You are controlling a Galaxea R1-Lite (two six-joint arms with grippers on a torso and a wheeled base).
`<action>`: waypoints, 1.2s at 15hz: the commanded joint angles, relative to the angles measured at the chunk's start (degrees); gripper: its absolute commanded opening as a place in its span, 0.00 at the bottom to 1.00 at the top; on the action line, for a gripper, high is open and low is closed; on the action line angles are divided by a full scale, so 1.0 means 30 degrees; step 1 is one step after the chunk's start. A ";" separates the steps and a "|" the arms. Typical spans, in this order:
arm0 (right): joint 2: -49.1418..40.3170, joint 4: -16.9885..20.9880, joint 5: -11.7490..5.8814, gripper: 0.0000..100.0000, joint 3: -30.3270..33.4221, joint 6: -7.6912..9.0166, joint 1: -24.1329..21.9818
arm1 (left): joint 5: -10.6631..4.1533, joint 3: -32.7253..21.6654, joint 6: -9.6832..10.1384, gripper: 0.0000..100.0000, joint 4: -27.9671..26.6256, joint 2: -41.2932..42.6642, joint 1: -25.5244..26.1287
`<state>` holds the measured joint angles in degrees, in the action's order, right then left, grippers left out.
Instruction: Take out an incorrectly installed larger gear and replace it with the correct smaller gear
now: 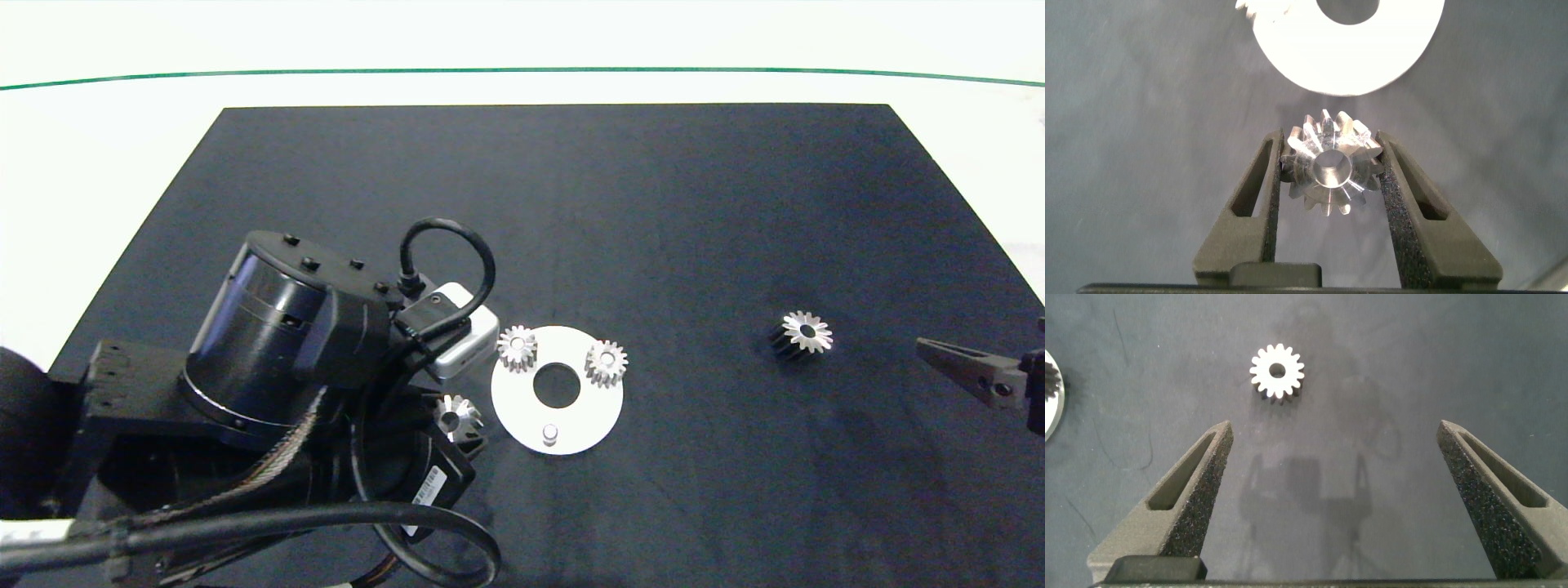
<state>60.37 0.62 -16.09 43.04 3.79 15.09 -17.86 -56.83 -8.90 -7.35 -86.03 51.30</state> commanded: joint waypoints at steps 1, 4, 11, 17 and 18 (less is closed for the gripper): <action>-0.0523 -0.0002 -0.0056 1.00 -0.0022 0.0055 -0.0343 | -0.0522 -0.0597 -0.0080 0.19 0.0722 -0.1763 0.0830; -0.0933 0.1345 -0.0027 1.00 0.0183 0.0055 -0.0519 | -0.0668 -0.1153 -0.0139 0.19 0.0722 -0.2554 0.1709; -0.1431 0.1756 0.0003 1.00 0.0124 0.0055 -0.1281 | -0.1254 -0.2970 -0.0403 0.19 0.0780 -0.4722 0.2881; -0.1724 0.1873 -0.0027 1.00 0.0036 0.0055 -0.1281 | -0.1313 -0.3995 -0.0403 0.19 0.0780 -0.5630 0.2442; -0.1724 0.1873 0.0003 1.00 0.0007 0.0055 -0.1310 | -0.1342 -0.3995 -0.0403 0.19 0.0780 -0.5660 0.2354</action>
<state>55.21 6.23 -16.01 43.13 3.90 11.18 -21.71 -68.71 -10.06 -4.96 -102.34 58.60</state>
